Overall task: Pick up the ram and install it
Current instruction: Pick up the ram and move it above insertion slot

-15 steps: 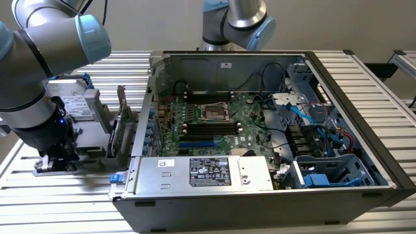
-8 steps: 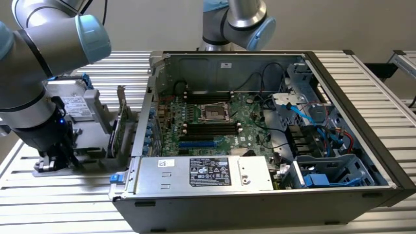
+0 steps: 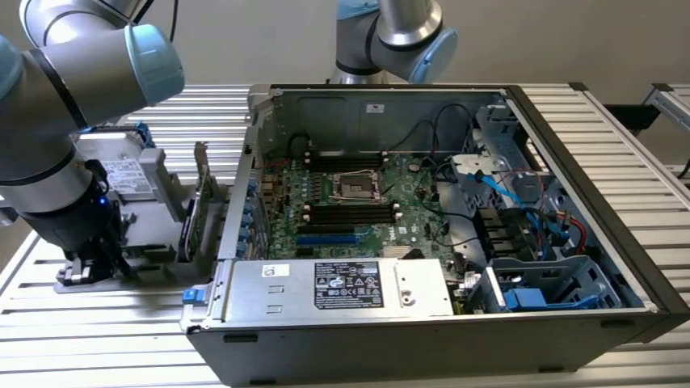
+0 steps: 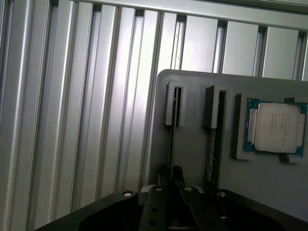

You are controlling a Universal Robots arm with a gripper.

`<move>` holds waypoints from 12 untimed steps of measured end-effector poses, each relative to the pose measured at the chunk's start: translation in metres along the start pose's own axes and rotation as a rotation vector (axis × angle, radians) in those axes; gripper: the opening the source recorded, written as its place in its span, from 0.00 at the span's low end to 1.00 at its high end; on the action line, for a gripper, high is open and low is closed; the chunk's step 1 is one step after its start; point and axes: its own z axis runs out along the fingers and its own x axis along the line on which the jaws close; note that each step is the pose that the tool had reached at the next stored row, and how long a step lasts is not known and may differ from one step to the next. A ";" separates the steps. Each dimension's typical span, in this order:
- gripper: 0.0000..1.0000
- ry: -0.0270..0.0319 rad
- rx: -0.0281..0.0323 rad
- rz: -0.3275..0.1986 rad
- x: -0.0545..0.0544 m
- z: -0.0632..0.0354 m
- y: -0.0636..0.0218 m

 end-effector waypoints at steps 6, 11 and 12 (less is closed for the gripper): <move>0.14 -0.0020 0.0007 0.013 0.001 0.0001 -0.0004; 0.14 -0.0022 0.0006 0.015 0.001 -0.0004 -0.0010; 0.14 -0.0022 0.0006 0.015 0.001 -0.0011 -0.0010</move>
